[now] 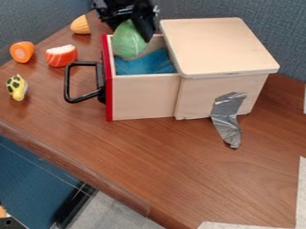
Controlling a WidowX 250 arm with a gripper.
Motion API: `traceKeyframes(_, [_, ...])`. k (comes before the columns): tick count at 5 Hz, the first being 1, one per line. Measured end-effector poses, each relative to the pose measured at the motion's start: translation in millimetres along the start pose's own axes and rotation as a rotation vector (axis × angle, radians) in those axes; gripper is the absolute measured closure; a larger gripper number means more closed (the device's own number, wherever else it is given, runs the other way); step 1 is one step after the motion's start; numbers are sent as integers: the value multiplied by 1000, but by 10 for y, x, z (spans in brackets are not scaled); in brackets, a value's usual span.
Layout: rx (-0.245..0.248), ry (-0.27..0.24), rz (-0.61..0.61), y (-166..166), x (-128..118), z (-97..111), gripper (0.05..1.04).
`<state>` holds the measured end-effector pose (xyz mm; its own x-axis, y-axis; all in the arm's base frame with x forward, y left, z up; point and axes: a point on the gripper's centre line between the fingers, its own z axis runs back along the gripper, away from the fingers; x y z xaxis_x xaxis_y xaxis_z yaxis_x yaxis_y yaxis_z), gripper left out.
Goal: Put the green object inside the drawer
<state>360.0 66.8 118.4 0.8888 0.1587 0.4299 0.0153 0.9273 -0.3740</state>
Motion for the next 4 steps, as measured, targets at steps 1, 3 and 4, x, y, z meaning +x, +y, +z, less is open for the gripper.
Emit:
traceKeyframes(1, [28, -13, -11, 65, 1, -23, 466])
traceKeyframes(3, [22, -14, -7, 45, -93, -120, 466])
traceKeyframes(4, [27, -18, -2, 28, -116, -165, 466])
